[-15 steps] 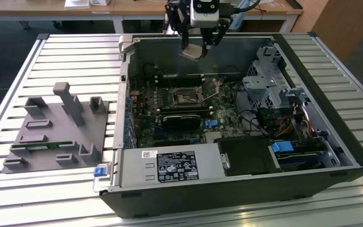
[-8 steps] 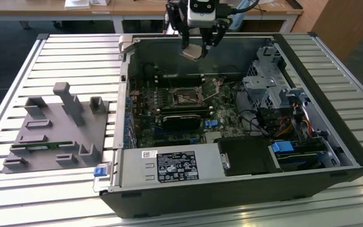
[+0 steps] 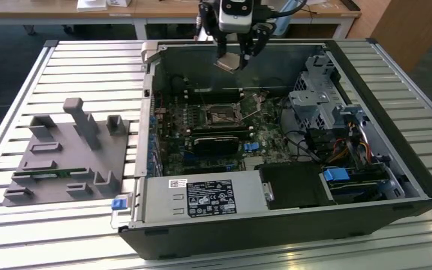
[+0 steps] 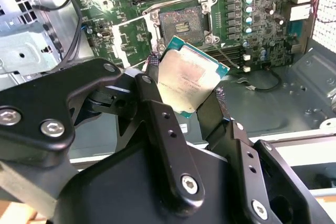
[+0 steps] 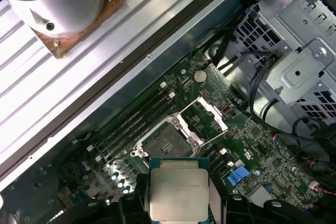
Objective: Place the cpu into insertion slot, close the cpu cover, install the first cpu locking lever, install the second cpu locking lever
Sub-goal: 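Place the cpu into insertion slot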
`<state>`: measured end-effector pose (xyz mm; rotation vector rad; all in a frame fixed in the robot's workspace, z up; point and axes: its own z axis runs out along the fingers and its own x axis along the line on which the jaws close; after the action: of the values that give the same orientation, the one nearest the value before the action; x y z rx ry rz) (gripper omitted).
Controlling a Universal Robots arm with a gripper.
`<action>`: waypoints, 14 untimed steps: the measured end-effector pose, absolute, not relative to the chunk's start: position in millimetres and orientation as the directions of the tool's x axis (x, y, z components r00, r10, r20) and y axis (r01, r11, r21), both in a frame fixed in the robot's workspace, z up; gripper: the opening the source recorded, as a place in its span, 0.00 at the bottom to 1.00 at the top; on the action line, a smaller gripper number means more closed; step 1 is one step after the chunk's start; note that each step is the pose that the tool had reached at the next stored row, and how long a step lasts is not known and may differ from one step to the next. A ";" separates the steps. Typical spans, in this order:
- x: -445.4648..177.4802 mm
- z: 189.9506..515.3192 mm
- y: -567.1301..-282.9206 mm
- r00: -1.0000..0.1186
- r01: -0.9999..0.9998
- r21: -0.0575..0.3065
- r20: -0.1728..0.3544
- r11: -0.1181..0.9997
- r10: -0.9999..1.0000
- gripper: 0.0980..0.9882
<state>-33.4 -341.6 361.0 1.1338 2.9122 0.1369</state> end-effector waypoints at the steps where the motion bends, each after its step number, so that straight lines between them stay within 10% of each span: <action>1: -33.4 360.8 -341.6 -0.726 0.687 0.086 0.019 0.722 0.688 0.49; 14: -33.4 359.2 -340.8 -0.625 0.779 0.086 0.019 0.621 0.781 0.49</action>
<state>-33.4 -340.8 359.2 1.3516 2.8104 0.1346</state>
